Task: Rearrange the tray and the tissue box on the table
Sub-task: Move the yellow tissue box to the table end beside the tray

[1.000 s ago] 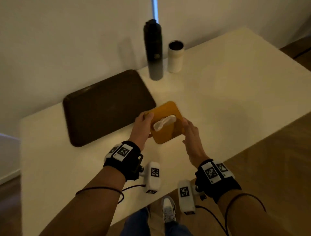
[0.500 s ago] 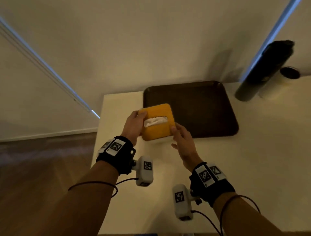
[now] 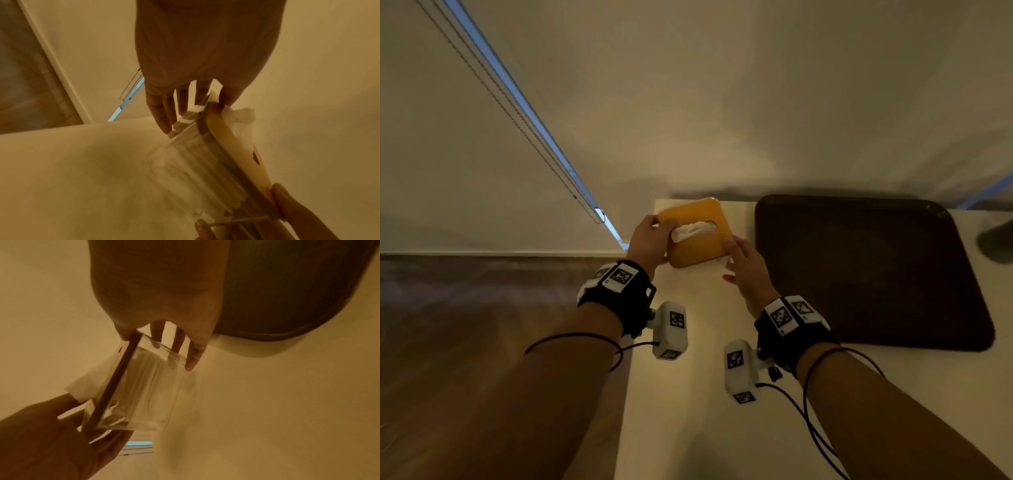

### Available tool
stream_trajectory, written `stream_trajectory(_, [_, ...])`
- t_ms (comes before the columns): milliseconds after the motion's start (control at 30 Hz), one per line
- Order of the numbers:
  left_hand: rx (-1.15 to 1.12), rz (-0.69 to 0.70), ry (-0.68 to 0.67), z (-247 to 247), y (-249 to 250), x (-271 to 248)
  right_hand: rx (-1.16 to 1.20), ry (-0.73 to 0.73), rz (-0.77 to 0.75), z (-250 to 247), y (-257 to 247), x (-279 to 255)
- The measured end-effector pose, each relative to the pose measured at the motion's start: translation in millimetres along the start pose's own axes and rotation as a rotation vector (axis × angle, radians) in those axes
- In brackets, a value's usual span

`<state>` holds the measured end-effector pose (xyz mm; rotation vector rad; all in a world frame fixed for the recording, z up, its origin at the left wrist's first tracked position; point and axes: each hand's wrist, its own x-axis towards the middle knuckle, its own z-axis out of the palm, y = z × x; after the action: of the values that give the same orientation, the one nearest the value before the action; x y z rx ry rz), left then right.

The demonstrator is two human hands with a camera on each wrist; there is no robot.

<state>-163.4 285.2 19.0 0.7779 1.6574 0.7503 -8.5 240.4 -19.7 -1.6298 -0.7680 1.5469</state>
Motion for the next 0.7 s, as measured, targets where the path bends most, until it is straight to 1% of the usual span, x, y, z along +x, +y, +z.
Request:
stream_trajectory(133, [-0.007, -0.025, 0.007, -1, -2, 28, -0.033, 0.012, 0.029, 11, -5, 24])
stream_trajectory(333, [0.004, -0.021, 0.041, -3, 5, 55, -0.079, 0.036, -0.023, 22, -11, 48])
stream_trajectory(467, [-0.012, -0.018, 0.058, -5, 5, 63, -0.160, 0.072, -0.055, 28, -8, 60])
stream_trajectory(566, [-0.040, -0.020, 0.051, -8, 5, 65, -0.208, 0.074, -0.100, 33, -8, 65])
stream_trajectory(700, [0.005, 0.002, 0.068, -11, 3, 63, -0.210, 0.120, -0.137, 32, -15, 66])
